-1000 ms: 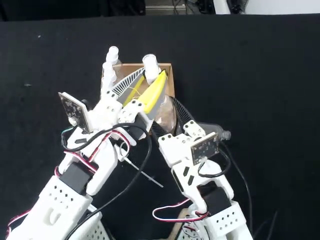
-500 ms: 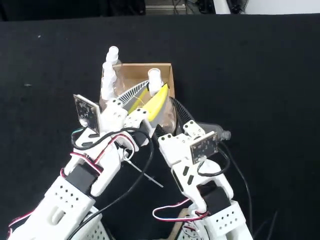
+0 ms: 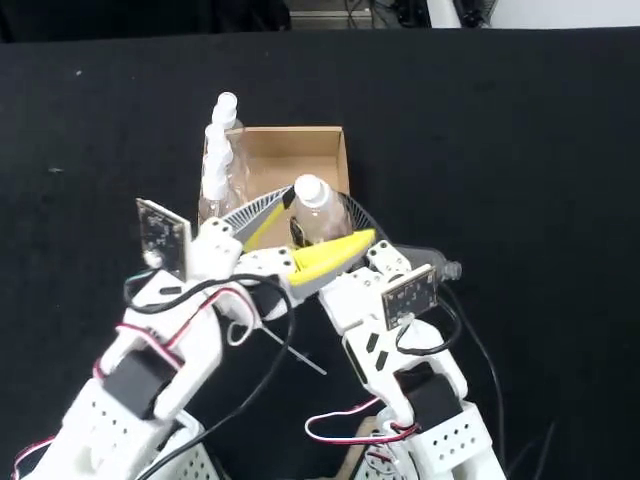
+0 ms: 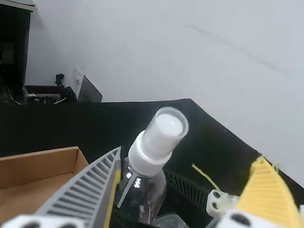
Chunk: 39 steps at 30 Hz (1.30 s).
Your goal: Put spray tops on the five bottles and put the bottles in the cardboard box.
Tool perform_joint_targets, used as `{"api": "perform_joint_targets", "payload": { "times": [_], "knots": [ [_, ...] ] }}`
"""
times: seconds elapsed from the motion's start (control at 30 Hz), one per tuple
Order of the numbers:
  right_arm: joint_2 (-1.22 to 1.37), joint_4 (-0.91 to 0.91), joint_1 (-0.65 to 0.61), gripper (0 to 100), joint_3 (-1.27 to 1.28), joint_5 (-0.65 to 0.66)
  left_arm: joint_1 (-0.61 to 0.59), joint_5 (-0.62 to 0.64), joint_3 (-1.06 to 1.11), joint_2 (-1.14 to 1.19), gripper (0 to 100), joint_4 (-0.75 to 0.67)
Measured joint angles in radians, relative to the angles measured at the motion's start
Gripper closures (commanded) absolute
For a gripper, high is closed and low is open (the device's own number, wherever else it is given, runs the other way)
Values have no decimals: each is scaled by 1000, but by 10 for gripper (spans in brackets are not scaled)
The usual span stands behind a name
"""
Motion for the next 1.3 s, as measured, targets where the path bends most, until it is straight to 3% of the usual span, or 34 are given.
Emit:
{"api": "perform_joint_targets", "payload": {
  "times": [0.27,0.37,0.5,0.6,0.73,0.9,1.3],
  "knots": [
    [0,0,0,987,0,0,-222,0,-253,-58,626,267],
    [0,0,0,987,0,0,-368,0,-299,-84,626,396],
    [0,0,74,987,0,0,-582,0,-296,-92,626,425],
    [0,52,161,984,-17,0,-732,0,-239,-107,625,391],
    [0,278,301,984,-129,0,-833,-6,-121,-94,625,344],
    [0,347,402,985,-170,0,-842,-100,61,-95,626,192],
    [0,269,666,987,-170,74,-842,-114,456,-97,626,-69]
  ]
}}
